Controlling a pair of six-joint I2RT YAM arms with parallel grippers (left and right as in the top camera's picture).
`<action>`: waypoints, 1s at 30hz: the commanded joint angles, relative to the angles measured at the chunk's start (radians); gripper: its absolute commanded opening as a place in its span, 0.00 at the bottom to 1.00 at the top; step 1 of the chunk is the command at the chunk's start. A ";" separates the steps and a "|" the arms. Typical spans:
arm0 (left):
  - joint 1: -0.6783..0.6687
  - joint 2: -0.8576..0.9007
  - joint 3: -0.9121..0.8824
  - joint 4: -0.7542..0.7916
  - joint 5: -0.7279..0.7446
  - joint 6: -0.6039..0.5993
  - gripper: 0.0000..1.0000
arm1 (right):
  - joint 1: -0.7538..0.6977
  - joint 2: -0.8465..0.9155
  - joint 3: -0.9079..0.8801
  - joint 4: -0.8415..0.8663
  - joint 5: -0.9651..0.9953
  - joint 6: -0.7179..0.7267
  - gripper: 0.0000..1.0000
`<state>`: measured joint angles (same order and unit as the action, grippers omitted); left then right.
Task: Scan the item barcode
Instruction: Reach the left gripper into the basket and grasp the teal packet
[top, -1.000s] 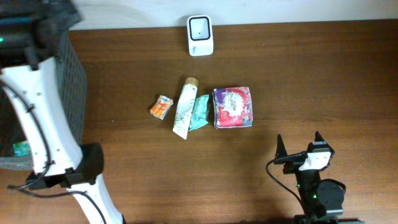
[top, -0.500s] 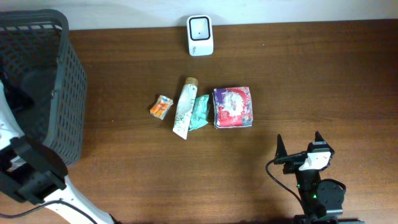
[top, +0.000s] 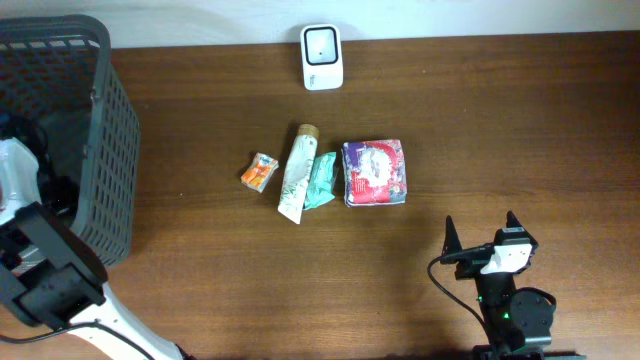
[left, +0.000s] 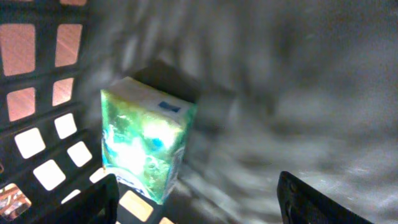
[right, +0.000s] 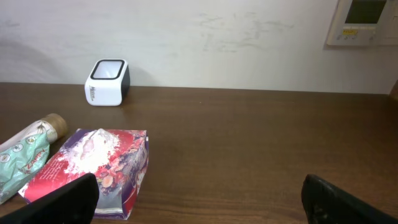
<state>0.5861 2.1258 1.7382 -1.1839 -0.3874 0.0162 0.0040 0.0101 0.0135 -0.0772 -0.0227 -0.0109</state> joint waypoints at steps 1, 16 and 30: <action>0.035 -0.005 -0.013 0.009 -0.040 0.015 0.70 | -0.005 -0.006 -0.008 -0.002 0.009 0.004 0.99; 0.071 -0.005 -0.148 0.141 0.043 0.088 0.54 | -0.005 -0.006 -0.008 -0.002 0.009 0.004 0.99; 0.078 -0.005 -0.232 0.230 0.060 0.088 0.40 | -0.005 -0.006 -0.008 -0.002 0.009 0.004 0.99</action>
<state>0.6582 2.1048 1.5787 -0.9680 -0.3779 0.0975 0.0040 0.0101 0.0135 -0.0772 -0.0227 -0.0105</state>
